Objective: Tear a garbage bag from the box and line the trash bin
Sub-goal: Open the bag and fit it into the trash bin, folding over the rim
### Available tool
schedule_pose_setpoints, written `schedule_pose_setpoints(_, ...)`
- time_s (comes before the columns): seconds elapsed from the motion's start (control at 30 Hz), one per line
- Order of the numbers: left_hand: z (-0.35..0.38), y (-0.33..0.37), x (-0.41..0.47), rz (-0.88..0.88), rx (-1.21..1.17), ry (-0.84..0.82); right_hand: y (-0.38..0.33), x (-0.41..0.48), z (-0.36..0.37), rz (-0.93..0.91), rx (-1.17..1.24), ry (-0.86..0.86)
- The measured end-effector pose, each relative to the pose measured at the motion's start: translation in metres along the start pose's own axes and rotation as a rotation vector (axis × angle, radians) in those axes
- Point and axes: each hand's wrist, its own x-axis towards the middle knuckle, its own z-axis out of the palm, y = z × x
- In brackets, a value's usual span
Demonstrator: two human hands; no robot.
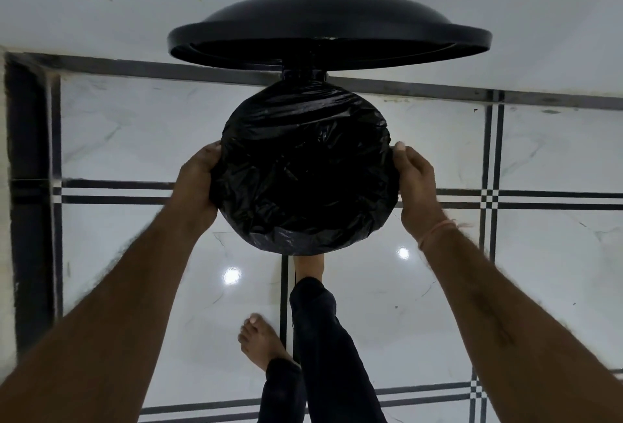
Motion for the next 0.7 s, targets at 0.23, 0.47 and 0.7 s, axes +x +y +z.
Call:
schedule_pose_setpoints(0.23, 0.002, -0.007, 0.001, 0.002, -0.032, 0.128, 0.008, -0.007, -0.009, 0.095, 0.221, 0.018)
schedule_pose_setpoints(0.47, 0.001, -0.029, -0.032, 0.317, 0.179, 0.176, 0.015, -0.021, -0.017, -0.054, 0.039, 0.146)
schedule_pose_setpoints(0.7, 0.005, -0.04, -0.033, 0.195, -0.008, 0.477, 0.027, -0.027, -0.008, 0.006, 0.051, 0.241)
